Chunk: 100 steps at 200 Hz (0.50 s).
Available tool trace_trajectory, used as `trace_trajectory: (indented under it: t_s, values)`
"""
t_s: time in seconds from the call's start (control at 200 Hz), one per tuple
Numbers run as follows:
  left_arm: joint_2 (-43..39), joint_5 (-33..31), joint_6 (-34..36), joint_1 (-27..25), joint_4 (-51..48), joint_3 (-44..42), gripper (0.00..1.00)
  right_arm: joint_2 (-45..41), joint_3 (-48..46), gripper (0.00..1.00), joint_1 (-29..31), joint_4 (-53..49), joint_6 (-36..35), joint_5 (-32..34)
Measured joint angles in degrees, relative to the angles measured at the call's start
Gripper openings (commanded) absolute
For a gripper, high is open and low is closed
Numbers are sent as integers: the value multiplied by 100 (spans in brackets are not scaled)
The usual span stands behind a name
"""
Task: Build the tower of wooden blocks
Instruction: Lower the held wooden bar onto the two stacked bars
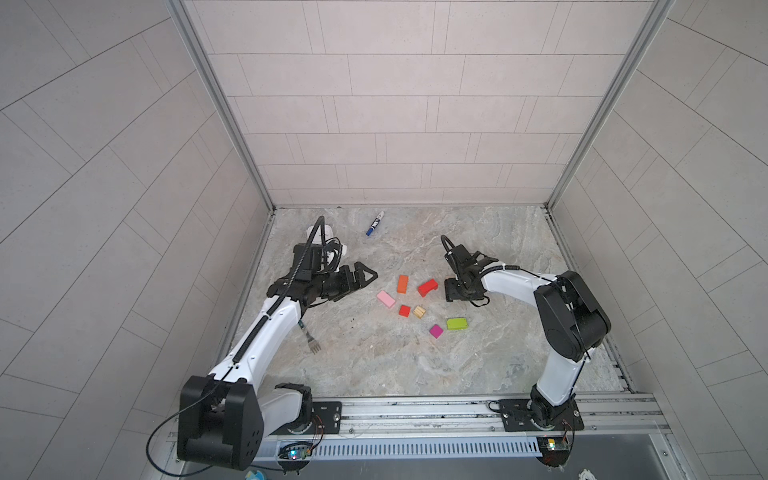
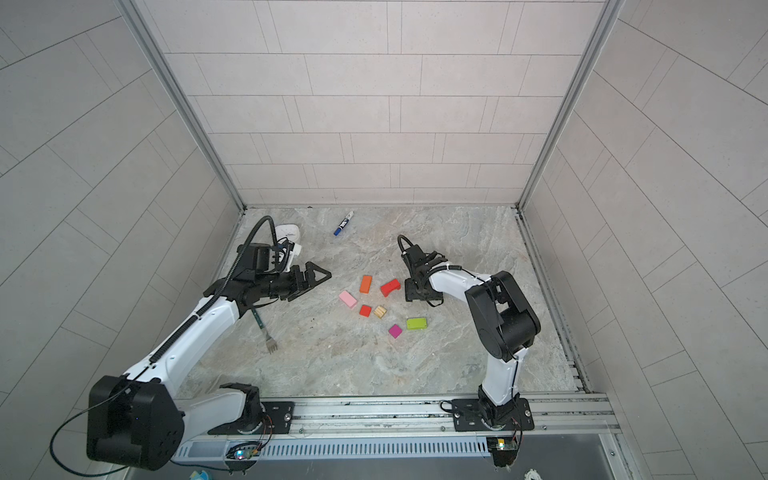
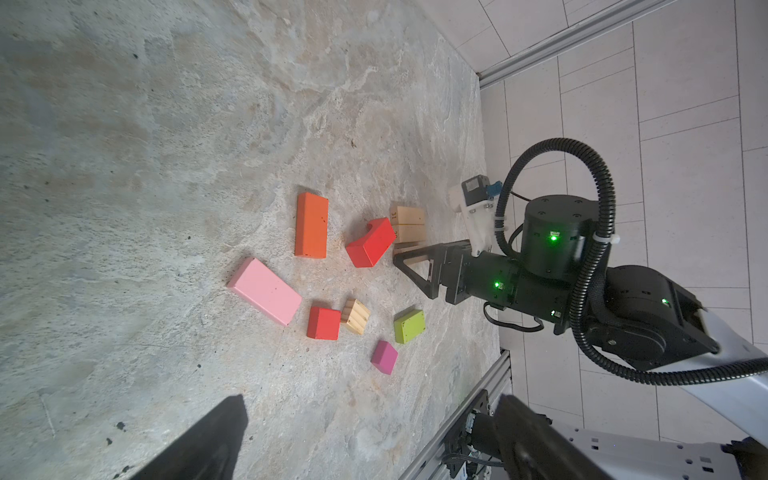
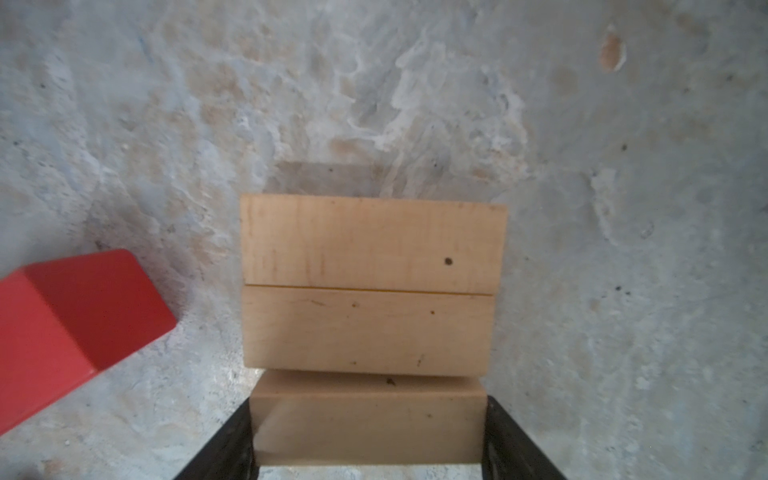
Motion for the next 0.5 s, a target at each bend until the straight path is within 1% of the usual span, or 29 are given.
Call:
trace_trajectory:
  t_s: [0.5]
  values:
    - [0, -2, 2, 0, 0, 0, 100, 33, 28, 66, -42, 66, 81, -42]
